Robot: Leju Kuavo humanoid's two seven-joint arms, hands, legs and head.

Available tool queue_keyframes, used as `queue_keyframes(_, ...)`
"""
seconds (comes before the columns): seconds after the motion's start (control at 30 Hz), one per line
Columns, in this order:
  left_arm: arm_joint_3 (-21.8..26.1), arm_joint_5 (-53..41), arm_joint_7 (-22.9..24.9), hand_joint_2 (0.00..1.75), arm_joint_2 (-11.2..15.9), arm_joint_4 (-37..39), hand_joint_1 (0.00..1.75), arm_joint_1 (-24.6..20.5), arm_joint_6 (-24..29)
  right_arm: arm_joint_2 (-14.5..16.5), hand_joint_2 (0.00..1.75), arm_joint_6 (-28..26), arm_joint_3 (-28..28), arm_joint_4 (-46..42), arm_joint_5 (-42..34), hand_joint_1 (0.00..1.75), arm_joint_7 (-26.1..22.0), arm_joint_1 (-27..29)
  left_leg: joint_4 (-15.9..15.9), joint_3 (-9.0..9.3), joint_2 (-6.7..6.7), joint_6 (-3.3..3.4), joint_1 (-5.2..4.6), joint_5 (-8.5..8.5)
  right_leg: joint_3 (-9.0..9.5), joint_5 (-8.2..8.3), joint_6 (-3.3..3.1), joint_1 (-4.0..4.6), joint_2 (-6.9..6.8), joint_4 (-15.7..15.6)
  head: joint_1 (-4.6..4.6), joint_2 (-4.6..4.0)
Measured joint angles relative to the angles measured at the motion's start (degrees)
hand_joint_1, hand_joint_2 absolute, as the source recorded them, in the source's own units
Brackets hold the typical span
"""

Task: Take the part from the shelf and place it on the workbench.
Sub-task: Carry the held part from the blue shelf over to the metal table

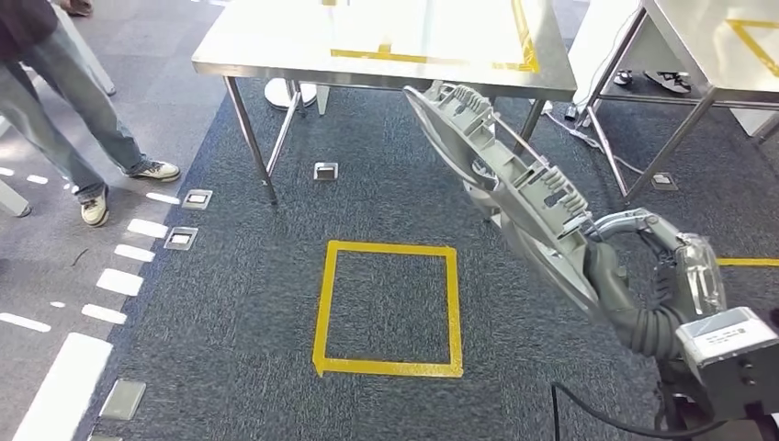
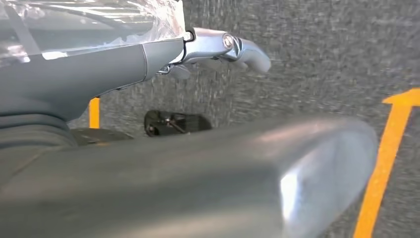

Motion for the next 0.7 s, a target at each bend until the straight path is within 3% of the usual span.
queue_keyframes(0.1,0.0,0.1,0.0,0.00,0.0,0.0,0.00,-0.3,0.0,-0.1,1.75,0.0,0.0,-0.1,0.0,1.75,0.0,0.1,0.2,1.40,0.18,-0.95,-0.09,0.32,2.23,-1.62,-0.56,-0.11,0.05,-1.4,0.00,0.00)
queue_keyframes(0.13,0.0,0.1,-0.1,0.00,0.0,0.0,0.00,-0.6,0.0,-0.1,1.75,0.0,0.0,-0.1,0.0,1.75,0.0,0.1,2.4,0.89,0.24,-1.23,-0.12,1.04,3.50,-2.18,-0.80,-0.35,0.05,-2.2,-0.22,0.00)
queue_keyframes(0.2,0.0,0.1,-0.1,0.00,0.0,0.0,0.00,-1.0,0.0,-0.1,1.75,0.0,0.0,-0.1,0.0,1.75,0.0,0.1,9.3,-2.78,0.36,-1.84,-0.04,1.27,6.42,-3.16,-1.06,-0.74,0.05,-3.7,-0.76,0.00)
queue_keyframes(0.23,0.0,0.1,-0.1,0.00,0.0,0.0,0.00,-0.9,0.0,-0.1,1.75,0.0,0.0,0.0,0.0,1.75,0.0,0.2,12.6,-5.08,0.41,-2.12,0.05,0.02,7.98,-3.74,-1.10,-0.84,0.07,-4.6,-1.06,0.00)
queue_keyframes(0.3,0.0,0.2,-0.1,0.00,0.0,0.0,0.00,-0.5,0.0,-0.1,1.75,0.0,0.0,0.1,0.0,1.75,0.0,0.2,15.5,-9.13,0.44,-2.45,0.15,-4.66,11.42,-5.01,-1.00,-1.03,0.24,-6.3,-1.52,0.00)
queue_keyframes(0.33,0.0,0.2,-0.1,0.00,0.1,0.0,0.00,-0.3,0.0,-0.1,1.75,0.0,0.0,0.1,0.0,1.75,0.0,0.2,15.0,-10.68,0.45,-2.50,0.16,-6.58,13.32,-5.72,-0.90,-1.10,0.32,-7.2,-1.76,0.00)
queue_keyframes(0.37,0.0,0.2,-0.1,0.00,0.1,0.0,0.00,-0.1,0.0,0.0,1.75,0.0,0.0,0.1,0.0,1.75,0.0,0.2,13.4,-11.92,0.46,-2.43,0.16,-6.91,15.23,-6.45,-0.77,-1.15,0.38,-8.1,-2.02,0.00)
queue_keyframes(0.4,0.0,0.2,-0.1,0.00,0.1,0.0,0.00,0.0,0.0,0.0,1.75,0.0,0.0,0.1,0.0,1.75,0.0,0.2,10.9,-12.98,0.47,-2.22,0.16,-4.52,16.99,-7.20,-0.59,-1.16,0.39,-8.8,-2.25,0.00)
queue_keyframes(0.5,0.0,0.2,0.0,0.00,0.2,0.2,0.00,1.0,0.1,0.1,1.75,0.0,0.1,0.2,0.0,1.75,0.1,0.4,2.5,-15.87,0.68,-0.72,-0.14,12.22,19.81,-9.52,0.33,-0.98,0.81,-8.8,-2.50,0.00)
queue_keyframes(0.53,0.0,0.2,0.0,0.00,0.2,0.3,0.00,1.3,0.2,0.1,1.75,-0.1,0.1,0.3,0.0,1.75,0.1,0.5,1.6,-16.35,0.74,-0.15,-0.31,15.18,19.97,-10.17,0.79,-1.00,1.01,-8.4,-2.42,0.00)
queue_keyframes(0.63,0.0,0.1,-0.1,0.00,0.2,0.3,0.00,0.6,0.5,0.0,1.75,-0.1,0.0,0.2,0.0,1.75,0.1,0.4,2.0,-16.07,0.56,1.21,-0.34,14.04,20.15,-11.92,1.91,-1.27,0.95,-7.4,-2.12,0.00)
queue_keyframes(0.7,0.0,-0.1,-0.3,0.00,0.2,0.3,0.00,-0.3,0.5,0.0,1.75,0.0,-0.1,0.1,0.0,1.75,0.1,0.2,1.5,-14.94,0.26,1.87,-0.07,12.98,18.15,-14.97,2.43,-1.33,0.53,-2.6,-1.55,0.00)
